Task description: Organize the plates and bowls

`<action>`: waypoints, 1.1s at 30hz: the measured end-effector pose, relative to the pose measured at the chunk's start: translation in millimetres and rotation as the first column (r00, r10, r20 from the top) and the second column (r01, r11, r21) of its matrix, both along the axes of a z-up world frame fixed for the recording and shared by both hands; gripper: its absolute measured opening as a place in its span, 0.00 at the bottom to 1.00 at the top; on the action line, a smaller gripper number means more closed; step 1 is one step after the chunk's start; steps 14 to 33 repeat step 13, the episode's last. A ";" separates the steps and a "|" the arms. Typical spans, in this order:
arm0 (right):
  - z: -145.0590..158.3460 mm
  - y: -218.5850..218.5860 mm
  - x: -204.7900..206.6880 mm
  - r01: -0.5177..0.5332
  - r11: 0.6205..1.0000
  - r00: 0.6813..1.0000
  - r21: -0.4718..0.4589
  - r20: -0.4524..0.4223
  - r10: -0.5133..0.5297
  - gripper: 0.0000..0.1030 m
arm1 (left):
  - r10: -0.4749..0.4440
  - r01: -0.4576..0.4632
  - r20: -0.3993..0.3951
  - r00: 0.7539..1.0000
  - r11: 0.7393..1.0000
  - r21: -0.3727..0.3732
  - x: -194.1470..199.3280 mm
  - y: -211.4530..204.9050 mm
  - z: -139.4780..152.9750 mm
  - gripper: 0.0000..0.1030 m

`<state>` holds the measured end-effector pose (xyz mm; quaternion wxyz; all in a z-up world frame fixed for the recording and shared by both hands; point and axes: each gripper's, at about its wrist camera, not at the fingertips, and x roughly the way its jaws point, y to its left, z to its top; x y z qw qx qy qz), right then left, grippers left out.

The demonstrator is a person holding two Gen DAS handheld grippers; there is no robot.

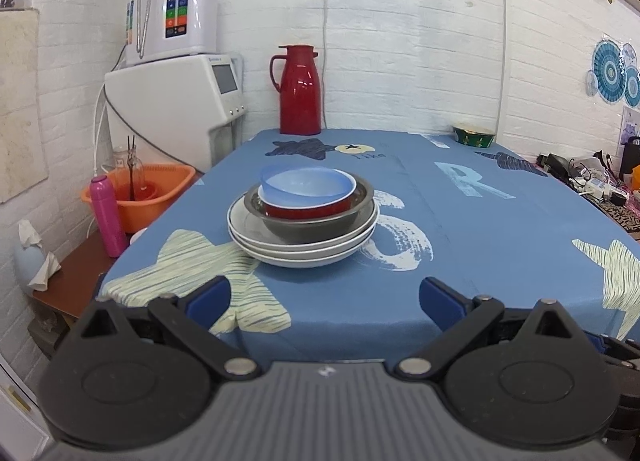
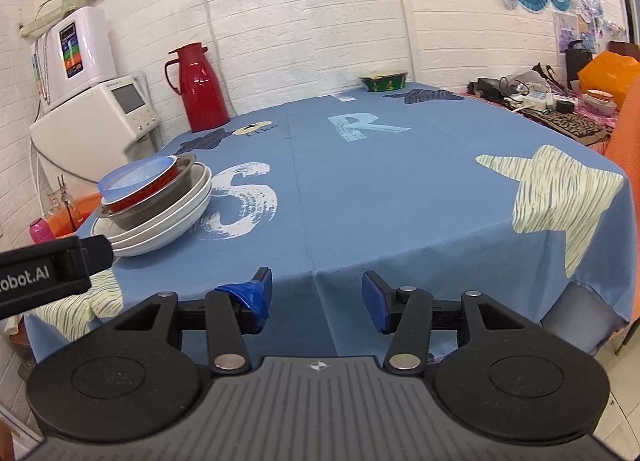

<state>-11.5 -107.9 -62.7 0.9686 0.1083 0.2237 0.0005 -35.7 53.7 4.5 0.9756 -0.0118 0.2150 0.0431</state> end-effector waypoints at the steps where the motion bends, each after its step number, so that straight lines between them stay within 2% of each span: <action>1: 0.2 0.0 -0.2 0.003 1.000 1.000 -0.005 0.003 -0.003 0.34 | 0.004 -0.004 0.000 1.000 1.000 0.004 0.7 0.1 -0.3 0.97; 7: 0.6 3.0 -1.3 -0.016 1.000 1.000 -0.013 0.000 0.016 0.35 | -0.002 0.002 -0.006 1.000 1.000 -0.003 0.4 0.0 0.4 0.97; 13: -0.2 10.1 -1.8 -0.039 0.999 0.999 -0.034 -0.006 0.039 0.36 | 0.007 -0.007 0.049 0.999 1.000 0.006 -5.9 0.8 1.3 0.97; 33: -0.2 10.1 -1.8 -0.039 0.999 0.999 -0.034 -0.006 0.039 0.36 | 0.007 -0.007 0.049 0.999 1.000 0.006 -5.9 0.8 1.3 0.97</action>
